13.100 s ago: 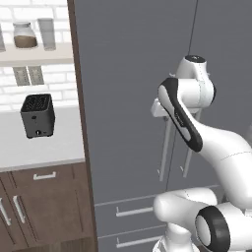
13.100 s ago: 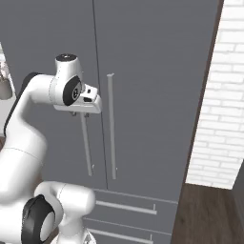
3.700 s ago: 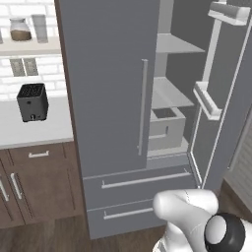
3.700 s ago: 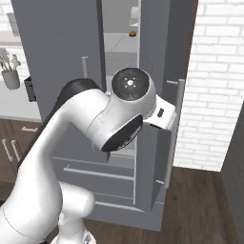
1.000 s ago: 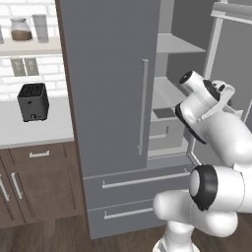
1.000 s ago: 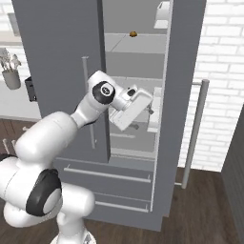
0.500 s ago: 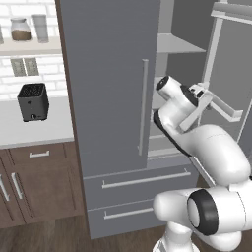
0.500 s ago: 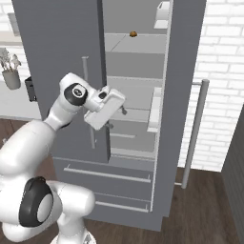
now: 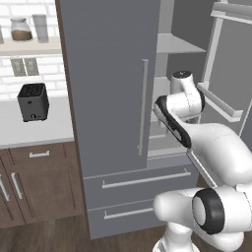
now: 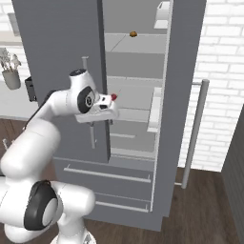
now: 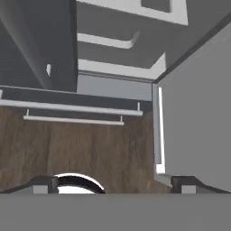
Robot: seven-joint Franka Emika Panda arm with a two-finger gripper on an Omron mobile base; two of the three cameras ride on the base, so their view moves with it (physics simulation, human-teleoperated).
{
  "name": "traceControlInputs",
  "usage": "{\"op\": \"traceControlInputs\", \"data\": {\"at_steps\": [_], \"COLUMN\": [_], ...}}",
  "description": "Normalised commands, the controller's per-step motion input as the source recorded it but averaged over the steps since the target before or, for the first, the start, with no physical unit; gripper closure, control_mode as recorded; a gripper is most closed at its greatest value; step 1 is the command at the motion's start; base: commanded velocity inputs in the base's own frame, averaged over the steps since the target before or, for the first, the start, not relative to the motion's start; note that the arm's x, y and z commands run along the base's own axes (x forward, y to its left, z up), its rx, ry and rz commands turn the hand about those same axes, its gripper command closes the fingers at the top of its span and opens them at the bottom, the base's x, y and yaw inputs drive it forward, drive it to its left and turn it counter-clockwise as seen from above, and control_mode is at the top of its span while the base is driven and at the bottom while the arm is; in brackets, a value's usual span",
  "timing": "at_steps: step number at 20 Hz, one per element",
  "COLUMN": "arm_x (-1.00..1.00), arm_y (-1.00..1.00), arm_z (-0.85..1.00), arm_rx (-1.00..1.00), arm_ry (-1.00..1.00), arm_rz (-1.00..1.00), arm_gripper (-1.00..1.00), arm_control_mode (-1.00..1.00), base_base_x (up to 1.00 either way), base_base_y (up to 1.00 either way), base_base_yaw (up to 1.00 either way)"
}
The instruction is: Take the strawberry from the fridge and place it on top of the pancake, located on the dining counter.
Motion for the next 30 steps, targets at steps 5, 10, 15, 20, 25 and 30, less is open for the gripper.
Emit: {"op": "traceControlInputs", "data": {"at_steps": [5,10,15,20,25,30], "arm_x": [0.17,0.23,0.27,0.38,0.35,0.66], "arm_y": [0.47,0.65,0.60,0.34,-0.22,-0.09], "arm_z": [0.51,0.94,0.81,0.26,0.03,0.00], "arm_rx": [0.42,0.12,-0.02,-0.18,-0.09,-0.02], "arm_ry": [-0.33,-0.27,-0.02,-0.08,-0.10,-0.05], "arm_rz": [-0.07,0.00,0.00,0.00,-0.01,-0.05], "arm_gripper": [-1.00,-1.00,-1.00,-1.00,-1.00,-1.00], "arm_control_mode": [-1.00,-1.00,-1.00,-1.00,-1.00,-1.00], "base_base_x": [0.00,0.00,0.00,0.00,0.00,0.00], "base_base_y": [0.00,0.00,0.00,0.00,0.00,0.00], "base_base_yaw": [0.00,0.00,0.00,0.00,0.00,0.00]}}
